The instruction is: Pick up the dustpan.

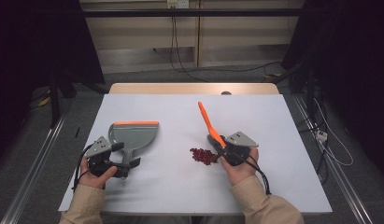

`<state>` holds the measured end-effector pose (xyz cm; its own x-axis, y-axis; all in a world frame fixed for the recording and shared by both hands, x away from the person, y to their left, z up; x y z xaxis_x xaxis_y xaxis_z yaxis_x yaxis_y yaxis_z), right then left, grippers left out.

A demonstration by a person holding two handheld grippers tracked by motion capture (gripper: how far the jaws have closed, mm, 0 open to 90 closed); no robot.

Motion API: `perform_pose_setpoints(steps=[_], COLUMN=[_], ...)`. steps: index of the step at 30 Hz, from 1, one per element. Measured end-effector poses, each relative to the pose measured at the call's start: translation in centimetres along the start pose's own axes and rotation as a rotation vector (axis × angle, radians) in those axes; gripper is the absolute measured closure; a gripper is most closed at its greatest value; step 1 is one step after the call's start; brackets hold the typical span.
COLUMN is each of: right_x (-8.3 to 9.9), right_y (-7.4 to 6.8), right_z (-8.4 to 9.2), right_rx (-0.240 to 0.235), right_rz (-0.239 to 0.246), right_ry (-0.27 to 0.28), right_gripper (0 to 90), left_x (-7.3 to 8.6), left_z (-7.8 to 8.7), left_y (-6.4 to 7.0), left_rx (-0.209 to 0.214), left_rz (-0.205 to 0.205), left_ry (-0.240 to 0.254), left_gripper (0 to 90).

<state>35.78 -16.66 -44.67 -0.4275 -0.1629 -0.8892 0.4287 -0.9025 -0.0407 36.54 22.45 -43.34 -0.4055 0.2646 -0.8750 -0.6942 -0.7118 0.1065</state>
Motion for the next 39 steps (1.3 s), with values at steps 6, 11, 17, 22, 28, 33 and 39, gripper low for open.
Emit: perform_pose_setpoints(steps=[6, 11, 17, 22, 28, 33, 39], right_x=[-0.2, -0.3, -0.4, -0.5, -0.7, -1.1, -0.8], right_y=[-0.9, -1.4, -1.5, -1.9, -1.2, 0.1, 2.4], right_z=[-0.9, -1.4, -1.9, -2.2, -2.1, -1.3, -0.2], right_rx=[0.016, 0.013, 0.008, 0.004, 0.011, 0.007, 0.002], right_rz=[-0.012, -0.013, -0.041, -0.037, -0.040, -0.065, -0.083], right_ry=[0.022, 0.038, 0.058, 0.066, 0.070, 0.078, 0.044], right_gripper=[71.1, 71.1, 71.1, 71.1, 71.2, 71.1, 71.0], left_x=[0.0, 0.0, 0.0, 0.0, 0.1, 0.1, 0.3], left_z=[0.1, 0.0, 0.0, 0.0, 0.0, 0.2, 0.1], left_y=[0.0, 0.0, 0.0, 0.0, -0.1, -0.1, -0.1], left_rx=[0.001, -0.001, -0.001, -0.001, -0.014, -0.041, -0.062], left_rz=[0.000, 0.000, 0.002, 0.003, 0.001, 0.008, 0.019], left_ry=[0.001, -0.002, -0.006, -0.006, -0.013, -0.021, -0.041], left_gripper=[5.0, 5.0, 5.0, 5.0, 5.0, 5.1, 5.1])
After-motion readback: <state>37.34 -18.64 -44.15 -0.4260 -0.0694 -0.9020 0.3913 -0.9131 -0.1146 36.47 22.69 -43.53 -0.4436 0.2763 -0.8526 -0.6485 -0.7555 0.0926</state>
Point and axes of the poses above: each handheld gripper's, and its own axes: z roughly backward along the jaws, x roughly out of its underside, y roughly to its right, the point moved 2 cm from there along -z, roughly forward along the jaws, and after that the axes turned 4 degrees about -x, right-handed, at the moved point
